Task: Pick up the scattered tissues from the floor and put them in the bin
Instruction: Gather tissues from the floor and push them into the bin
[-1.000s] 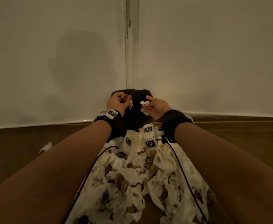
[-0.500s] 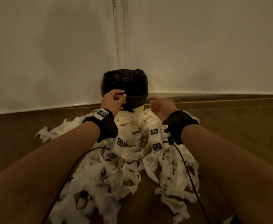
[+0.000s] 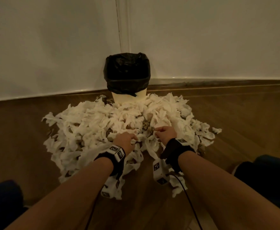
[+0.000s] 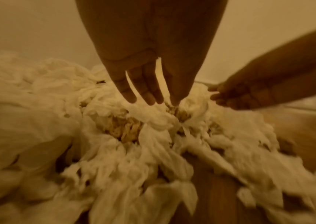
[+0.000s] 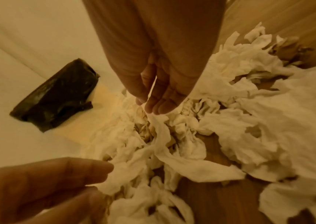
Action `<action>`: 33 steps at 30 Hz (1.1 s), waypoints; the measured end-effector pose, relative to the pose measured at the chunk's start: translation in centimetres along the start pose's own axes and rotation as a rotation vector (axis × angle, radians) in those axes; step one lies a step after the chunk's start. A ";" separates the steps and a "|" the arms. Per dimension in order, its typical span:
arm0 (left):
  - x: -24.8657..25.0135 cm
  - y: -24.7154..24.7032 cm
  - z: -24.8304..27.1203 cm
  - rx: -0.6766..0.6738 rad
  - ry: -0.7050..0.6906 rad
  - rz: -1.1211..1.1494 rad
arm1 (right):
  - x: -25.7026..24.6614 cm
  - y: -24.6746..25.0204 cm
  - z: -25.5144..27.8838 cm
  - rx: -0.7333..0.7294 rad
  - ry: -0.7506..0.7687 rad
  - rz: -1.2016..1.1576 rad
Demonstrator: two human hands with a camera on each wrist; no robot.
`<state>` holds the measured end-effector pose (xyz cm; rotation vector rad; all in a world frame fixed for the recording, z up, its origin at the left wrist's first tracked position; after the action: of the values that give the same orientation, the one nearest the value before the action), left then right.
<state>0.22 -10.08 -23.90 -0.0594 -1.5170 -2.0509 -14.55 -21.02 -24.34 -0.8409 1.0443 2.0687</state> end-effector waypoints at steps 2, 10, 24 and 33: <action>-0.2 -1.5 0.3 -0.077 -0.018 -0.221 | 0.0 -0.1 0.2 0.043 0.096 0.197; -0.3 -5.2 0.2 -0.171 -0.006 -0.371 | -1.0 -1.3 0.2 -0.007 0.452 0.793; -1.1 -3.2 -1.3 -0.046 -0.080 -0.102 | -3.6 -5.3 -6.2 -0.173 0.335 1.105; -3.1 -3.0 0.1 0.005 -0.050 0.047 | -2.1 -5.9 -7.4 -0.202 0.293 1.146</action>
<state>1.30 -8.10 -27.60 -0.1444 -1.5360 -2.0220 -6.88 -25.13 -28.67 -0.7116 1.7680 3.0815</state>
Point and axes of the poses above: each hand's wrist, its own z-axis away from the middle knuckle, its own y-axis out of the back of the hand, x = y × z, the point moved 1 cm from there along -z, towards the middle knuckle
